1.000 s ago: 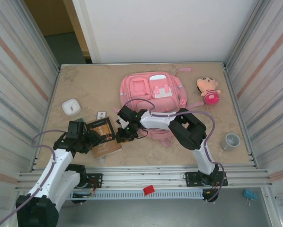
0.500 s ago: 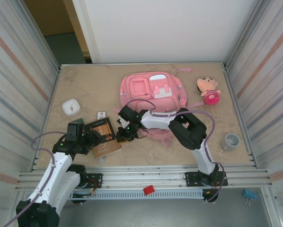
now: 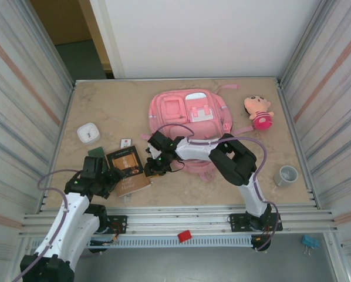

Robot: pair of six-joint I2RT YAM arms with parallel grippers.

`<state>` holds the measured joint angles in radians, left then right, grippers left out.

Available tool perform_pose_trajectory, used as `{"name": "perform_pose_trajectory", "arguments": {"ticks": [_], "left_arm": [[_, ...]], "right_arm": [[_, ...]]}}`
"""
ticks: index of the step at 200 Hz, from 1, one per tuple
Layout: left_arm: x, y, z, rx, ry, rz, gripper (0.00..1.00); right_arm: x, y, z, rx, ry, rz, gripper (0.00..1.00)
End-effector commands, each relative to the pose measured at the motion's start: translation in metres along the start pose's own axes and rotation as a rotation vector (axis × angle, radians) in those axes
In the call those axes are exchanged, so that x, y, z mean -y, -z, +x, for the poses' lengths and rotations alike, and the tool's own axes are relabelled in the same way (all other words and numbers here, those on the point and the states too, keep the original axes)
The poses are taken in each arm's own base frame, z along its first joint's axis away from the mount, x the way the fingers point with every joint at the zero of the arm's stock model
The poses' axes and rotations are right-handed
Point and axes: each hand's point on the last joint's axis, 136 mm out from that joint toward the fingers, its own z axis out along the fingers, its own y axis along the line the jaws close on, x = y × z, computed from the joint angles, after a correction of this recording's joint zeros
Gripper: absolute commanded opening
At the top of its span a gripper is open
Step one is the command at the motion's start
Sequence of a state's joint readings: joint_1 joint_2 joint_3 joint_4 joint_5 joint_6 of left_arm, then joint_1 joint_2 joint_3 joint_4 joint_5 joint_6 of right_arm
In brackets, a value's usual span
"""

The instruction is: Pack the student bag

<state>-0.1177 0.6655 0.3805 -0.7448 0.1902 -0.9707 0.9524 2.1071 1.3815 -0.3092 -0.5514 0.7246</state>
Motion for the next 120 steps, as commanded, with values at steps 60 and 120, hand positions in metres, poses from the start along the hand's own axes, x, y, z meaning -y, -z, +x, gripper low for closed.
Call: {"name": "perform_pose_trajectory", "arguments": {"ticks": [60,120], "left_arm": [[0.065,0.011,0.005,-0.085,-0.058,0.265,0.6],[0.09,0.006,0.014,-0.122,-0.134,0.345,0.59]], "right_arm": [[0.009,0.007,-0.007,0.043,-0.044,-0.018,0.25],[0.006,0.008,-0.008,0.046,-0.046,-0.051,0.24]]}}
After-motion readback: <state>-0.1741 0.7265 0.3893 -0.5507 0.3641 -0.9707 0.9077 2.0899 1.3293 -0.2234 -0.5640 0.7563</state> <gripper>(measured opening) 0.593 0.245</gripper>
